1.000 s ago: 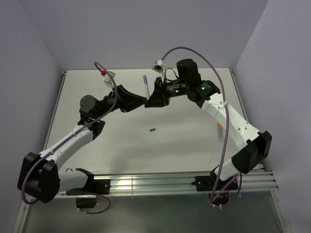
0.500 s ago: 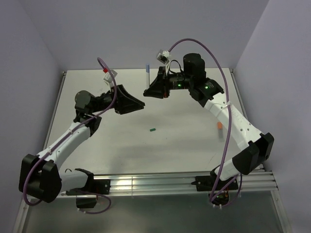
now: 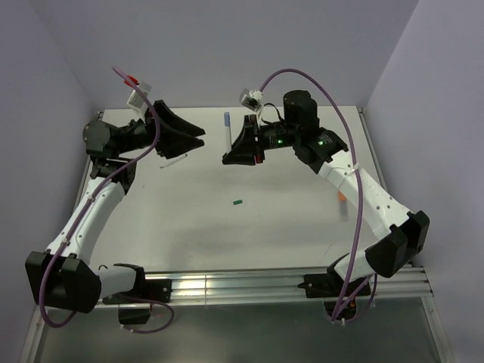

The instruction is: Insert the pens into the pen caps

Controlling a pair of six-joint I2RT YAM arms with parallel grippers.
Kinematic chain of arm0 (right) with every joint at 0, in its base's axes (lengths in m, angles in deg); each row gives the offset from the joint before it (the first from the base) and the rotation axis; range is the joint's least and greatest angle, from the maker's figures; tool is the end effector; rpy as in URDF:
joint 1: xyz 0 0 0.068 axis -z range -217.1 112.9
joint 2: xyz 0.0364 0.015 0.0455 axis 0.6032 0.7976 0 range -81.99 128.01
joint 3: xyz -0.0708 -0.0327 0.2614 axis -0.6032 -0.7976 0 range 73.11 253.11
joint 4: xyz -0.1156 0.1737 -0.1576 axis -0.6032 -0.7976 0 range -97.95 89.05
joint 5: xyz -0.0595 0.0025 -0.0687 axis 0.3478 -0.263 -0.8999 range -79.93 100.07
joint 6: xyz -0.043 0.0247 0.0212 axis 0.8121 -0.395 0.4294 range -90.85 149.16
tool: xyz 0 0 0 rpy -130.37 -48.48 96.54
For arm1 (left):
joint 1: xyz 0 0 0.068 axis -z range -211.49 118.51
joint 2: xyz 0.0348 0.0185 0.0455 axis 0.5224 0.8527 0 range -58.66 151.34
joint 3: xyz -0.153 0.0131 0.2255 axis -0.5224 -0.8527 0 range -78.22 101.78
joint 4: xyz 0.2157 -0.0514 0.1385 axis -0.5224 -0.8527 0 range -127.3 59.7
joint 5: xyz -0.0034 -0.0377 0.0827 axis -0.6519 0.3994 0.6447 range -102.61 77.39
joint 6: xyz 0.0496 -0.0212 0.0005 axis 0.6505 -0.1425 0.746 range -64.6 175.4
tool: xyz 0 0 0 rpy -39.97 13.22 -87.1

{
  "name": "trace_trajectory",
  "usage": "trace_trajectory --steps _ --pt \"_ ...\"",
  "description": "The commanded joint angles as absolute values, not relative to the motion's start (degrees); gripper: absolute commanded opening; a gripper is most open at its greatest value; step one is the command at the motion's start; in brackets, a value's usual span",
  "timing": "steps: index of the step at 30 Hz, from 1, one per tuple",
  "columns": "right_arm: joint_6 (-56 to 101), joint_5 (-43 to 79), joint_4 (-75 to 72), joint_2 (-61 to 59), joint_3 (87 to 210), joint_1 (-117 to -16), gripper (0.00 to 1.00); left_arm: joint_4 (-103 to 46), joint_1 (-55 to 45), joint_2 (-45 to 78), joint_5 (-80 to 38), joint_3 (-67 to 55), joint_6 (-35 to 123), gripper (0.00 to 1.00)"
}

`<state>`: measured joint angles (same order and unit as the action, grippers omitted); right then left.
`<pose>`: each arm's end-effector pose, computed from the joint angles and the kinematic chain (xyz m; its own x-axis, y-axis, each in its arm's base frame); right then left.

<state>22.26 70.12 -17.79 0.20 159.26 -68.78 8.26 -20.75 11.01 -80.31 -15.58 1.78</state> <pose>0.2509 0.1911 0.4313 -0.3061 -0.1185 -0.9446 -0.9511 -0.0046 0.3088 0.2429 -0.0795 0.4364 -0.3760 -0.2396 -0.8951 0.9152 0.0554 -0.3993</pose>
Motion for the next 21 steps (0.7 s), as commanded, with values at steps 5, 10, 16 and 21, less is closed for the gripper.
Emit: trace_trajectory --steps 5,10,16,21 --pt "21.33 73.52 -15.37 -1.04 158.98 -70.58 0.0 20.32 -18.49 13.67 -81.42 -14.93 -4.18 0.56" --pt "21.07 73.61 -15.37 0.1 158.98 -72.77 0.0 23.22 -15.94 14.55 -79.67 -15.29 -6.46 0.57" --pt "21.16 73.26 -15.45 0.72 158.54 -74.01 0.0 23.58 -14.01 15.34 -79.93 -14.76 -7.35 0.56" --pt "20.81 73.08 -15.37 1.24 158.71 -74.45 0.0 24.8 -12.78 15.61 -79.67 -15.28 -7.61 0.49"
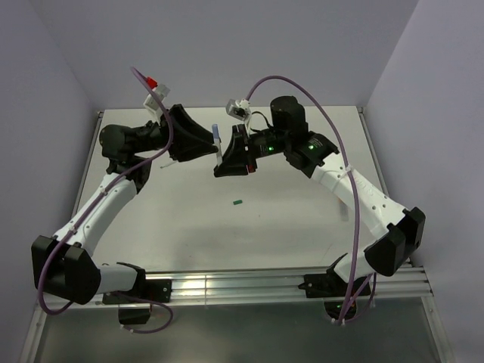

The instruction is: Insert the pens into the pen caps

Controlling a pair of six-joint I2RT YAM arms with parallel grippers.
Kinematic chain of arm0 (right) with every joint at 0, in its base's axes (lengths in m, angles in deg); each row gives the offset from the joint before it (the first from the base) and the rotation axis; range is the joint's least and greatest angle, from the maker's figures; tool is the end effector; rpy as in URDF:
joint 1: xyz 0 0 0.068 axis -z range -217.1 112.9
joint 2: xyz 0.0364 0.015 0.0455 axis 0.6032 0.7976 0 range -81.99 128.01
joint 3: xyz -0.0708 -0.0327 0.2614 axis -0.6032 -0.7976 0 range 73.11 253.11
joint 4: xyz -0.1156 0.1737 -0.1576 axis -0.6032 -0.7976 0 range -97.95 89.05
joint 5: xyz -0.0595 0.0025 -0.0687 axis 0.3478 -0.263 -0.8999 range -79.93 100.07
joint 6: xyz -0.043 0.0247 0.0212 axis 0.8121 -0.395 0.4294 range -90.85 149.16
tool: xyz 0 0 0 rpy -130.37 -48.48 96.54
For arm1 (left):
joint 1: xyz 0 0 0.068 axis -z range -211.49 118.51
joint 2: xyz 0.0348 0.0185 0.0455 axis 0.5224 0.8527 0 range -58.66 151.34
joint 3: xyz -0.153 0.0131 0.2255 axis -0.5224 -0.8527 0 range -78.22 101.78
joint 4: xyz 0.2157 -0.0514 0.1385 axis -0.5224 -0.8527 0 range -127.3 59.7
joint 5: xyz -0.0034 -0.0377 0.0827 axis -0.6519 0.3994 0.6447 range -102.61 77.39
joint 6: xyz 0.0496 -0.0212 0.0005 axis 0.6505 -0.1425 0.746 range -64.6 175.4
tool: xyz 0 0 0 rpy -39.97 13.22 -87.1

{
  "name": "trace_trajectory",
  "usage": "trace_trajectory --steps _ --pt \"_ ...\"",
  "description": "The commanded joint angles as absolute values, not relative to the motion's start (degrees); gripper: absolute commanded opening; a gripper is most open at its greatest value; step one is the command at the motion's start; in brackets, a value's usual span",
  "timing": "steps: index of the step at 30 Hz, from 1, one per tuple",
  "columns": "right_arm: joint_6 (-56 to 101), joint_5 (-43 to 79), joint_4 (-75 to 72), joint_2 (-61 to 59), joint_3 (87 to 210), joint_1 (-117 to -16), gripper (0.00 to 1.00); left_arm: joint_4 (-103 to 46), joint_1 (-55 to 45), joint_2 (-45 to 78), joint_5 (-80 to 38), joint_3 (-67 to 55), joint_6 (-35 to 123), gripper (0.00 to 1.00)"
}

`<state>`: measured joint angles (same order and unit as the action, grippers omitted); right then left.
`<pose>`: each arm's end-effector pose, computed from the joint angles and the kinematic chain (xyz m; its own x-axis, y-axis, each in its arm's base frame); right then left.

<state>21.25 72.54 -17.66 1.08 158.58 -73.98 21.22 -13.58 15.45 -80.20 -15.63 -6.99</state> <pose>0.2355 0.2162 0.4234 -0.3286 -0.1670 -0.9296 -0.9283 -0.1242 0.3504 0.2439 -0.1133 0.4336 -0.4176 -0.2200 -0.8816 0.9086 -0.1081 -0.4034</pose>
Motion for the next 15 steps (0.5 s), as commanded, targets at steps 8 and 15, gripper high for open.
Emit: trace_trajectory --steps 8,15 --pt "20.54 72.21 -15.36 1.16 158.27 -74.98 0.0 25.33 -11.01 15.87 -78.96 -15.29 -8.32 0.07" --pt "19.93 69.83 -15.45 -0.6 157.04 -74.1 0.78 24.98 -11.89 15.08 -76.42 -17.22 -9.28 0.0"
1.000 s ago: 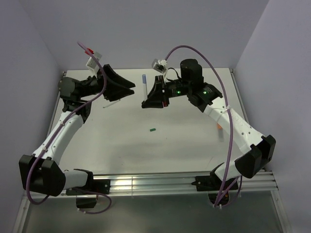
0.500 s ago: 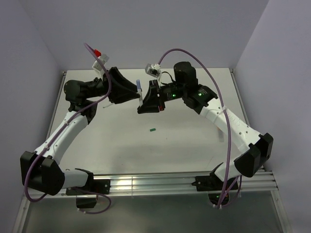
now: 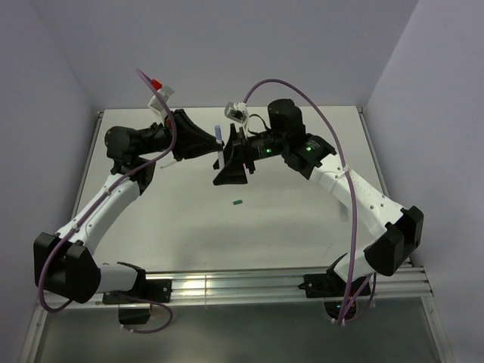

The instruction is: Insert the pens into the pen caps

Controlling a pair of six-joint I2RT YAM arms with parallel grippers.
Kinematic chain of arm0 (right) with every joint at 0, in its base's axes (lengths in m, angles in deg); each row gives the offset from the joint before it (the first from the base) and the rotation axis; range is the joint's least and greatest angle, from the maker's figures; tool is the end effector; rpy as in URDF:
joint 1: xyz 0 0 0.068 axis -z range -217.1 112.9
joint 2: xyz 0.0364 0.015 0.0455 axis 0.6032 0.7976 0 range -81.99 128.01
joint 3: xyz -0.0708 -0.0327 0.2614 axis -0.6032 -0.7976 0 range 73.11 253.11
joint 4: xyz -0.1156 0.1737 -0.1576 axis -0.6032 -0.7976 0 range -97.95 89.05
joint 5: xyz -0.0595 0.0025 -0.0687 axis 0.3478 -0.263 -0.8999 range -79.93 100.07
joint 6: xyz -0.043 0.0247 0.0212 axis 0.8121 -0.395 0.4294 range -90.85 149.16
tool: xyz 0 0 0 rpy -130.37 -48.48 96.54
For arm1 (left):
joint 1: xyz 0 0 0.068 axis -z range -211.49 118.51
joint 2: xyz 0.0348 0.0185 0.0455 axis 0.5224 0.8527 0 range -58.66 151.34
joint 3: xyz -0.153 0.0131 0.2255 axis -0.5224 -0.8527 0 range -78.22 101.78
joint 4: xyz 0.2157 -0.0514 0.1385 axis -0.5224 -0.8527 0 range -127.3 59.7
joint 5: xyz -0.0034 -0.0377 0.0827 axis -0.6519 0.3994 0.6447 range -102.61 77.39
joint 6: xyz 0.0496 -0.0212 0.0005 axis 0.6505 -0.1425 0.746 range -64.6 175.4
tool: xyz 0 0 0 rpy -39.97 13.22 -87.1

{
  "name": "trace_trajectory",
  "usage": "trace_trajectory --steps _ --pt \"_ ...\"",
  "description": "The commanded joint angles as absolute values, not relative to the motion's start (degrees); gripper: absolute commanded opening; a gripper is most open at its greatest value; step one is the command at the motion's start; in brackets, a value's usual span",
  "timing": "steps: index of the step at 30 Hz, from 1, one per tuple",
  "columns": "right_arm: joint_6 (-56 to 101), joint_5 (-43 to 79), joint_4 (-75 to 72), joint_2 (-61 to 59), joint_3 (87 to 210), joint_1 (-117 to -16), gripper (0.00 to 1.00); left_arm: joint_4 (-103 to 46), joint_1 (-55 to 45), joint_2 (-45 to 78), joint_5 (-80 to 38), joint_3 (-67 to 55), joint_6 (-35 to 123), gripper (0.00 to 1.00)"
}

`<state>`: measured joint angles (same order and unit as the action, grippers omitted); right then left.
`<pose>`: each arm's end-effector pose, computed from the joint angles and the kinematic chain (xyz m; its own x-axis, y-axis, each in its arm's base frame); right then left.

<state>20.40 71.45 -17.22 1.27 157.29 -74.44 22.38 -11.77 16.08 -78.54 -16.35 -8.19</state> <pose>0.2361 0.2195 0.4154 -0.3547 -0.1789 -0.9177 -0.9203 -0.1067 0.3765 0.2440 -0.1219 0.4288 -0.4466 -0.2279 -0.8652 0.8947 -0.1281 -0.4280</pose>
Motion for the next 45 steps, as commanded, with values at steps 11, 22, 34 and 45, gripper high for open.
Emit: trace_trajectory --steps 11,22,34,45 --pt "18.0 67.46 -14.14 -1.48 158.45 -70.5 0.8 26.3 -12.86 15.08 -71.41 -20.12 -12.36 0.0" --pt "8.15 70.79 -4.48 0.01 158.27 -69.09 0.59 25.24 -12.86 14.64 -70.26 -21.52 -12.27 0.0" --pt "4.81 71.94 -1.13 0.45 156.08 -69.18 0.45 26.21 -12.86 15.08 -69.21 -21.97 -13.06 0.0" --pt "4.28 72.64 0.45 0.89 154.58 -69.27 0.14 26.82 -12.86 15.52 -68.77 -21.88 -13.33 0.0"
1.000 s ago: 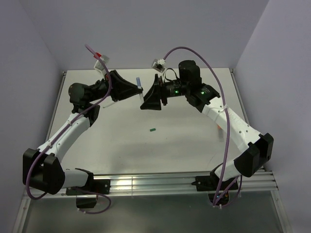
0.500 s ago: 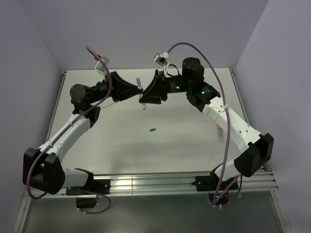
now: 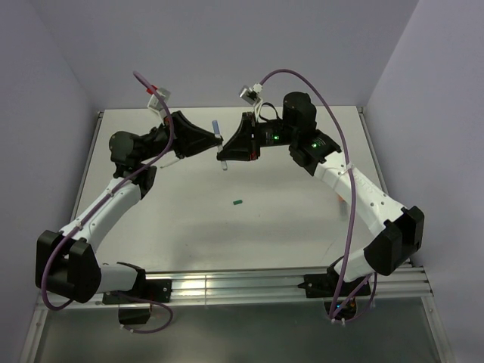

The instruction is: Insert the pens into the pen caps

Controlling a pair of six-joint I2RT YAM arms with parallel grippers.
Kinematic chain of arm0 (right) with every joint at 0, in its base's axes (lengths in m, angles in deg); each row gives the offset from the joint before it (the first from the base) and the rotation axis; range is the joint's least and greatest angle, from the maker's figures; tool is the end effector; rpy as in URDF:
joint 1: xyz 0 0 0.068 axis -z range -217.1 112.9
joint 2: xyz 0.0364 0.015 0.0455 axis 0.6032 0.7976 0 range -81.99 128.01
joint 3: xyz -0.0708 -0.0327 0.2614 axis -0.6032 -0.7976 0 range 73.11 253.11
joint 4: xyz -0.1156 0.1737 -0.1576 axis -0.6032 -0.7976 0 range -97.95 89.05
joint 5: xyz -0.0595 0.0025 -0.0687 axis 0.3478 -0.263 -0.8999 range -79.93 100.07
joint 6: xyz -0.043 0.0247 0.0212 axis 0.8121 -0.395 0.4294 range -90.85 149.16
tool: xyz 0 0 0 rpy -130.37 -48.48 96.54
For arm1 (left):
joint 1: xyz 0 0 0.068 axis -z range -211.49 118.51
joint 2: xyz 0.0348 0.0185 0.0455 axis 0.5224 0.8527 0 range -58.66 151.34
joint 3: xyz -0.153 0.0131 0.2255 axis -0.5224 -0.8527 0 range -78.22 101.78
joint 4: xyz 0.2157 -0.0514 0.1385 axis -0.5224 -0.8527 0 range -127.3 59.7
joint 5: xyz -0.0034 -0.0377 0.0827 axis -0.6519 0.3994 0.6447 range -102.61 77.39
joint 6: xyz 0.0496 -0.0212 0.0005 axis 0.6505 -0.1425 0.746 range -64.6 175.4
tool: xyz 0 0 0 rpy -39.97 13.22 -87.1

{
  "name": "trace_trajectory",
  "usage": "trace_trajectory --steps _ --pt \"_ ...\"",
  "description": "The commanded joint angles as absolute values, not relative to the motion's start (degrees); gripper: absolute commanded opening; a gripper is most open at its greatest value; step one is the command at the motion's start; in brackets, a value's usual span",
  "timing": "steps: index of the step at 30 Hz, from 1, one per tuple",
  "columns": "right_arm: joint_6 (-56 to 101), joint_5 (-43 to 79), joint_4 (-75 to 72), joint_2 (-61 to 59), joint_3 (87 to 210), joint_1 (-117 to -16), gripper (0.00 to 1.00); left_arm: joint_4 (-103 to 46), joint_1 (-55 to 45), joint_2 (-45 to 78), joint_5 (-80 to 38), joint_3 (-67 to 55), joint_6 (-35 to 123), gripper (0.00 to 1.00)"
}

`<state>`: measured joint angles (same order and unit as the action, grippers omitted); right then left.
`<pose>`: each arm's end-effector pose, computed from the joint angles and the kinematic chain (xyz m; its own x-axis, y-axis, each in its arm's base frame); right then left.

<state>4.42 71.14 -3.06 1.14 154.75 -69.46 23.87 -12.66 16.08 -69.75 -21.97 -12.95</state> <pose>0.2587 0.2008 0.4234 -0.4653 -0.0552 -0.8834 -0.8831 -0.0395 0.4676 0.2533 -0.1179 0.4019 -0.5594 -0.3420 -0.7550 0.8160 -0.0669 -0.5742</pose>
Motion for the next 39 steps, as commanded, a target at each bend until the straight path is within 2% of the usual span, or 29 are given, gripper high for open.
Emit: trace_trajectory --steps 1,2,4,5,8,11,20,28,39 --pt "4.19 72.56 0.46 0.89 154.58 -69.27 0.1 26.65 -12.86 15.43 -68.86 -21.88 -13.24 0.0" --pt "4.11 72.64 0.46 0.89 154.67 -69.27 0.0 26.39 -12.86 15.43 -68.94 -21.79 -12.98 0.0" --pt "4.02 72.56 0.46 0.98 154.58 -69.27 0.0 26.03 -12.86 15.43 -69.47 -21.62 -12.45 0.03" --pt "3.93 72.56 0.46 0.98 154.58 -69.18 0.0 25.86 -12.86 15.34 -69.56 -21.7 -11.84 0.19" --pt "4.19 72.56 0.46 0.89 154.32 -69.0 0.0 23.49 -13.12 14.73 -70.44 -21.44 -10.96 0.53" --pt "4.28 73.69 0.28 0.63 153.88 -69.0 0.0 22.78 -14.35 14.12 -70.96 -22.05 -11.91 0.62" --pt "4.9 77.65 0.72 -0.6 151.51 -69.35 0.0 26.91 -17.25 13.76 -74.65 -19.25 -13.59 0.64" --pt "5.6 80.03 0.72 -0.69 150.63 -70.58 0.0 29.02 -17.34 15.69 -76.24 -16.87 -15.61 0.61" --pt "6.04 80.11 0.54 0.1 150.89 -71.81 0.0 33.59 -17.26 16.84 -74.75 -17.92 -19.74 0.51"
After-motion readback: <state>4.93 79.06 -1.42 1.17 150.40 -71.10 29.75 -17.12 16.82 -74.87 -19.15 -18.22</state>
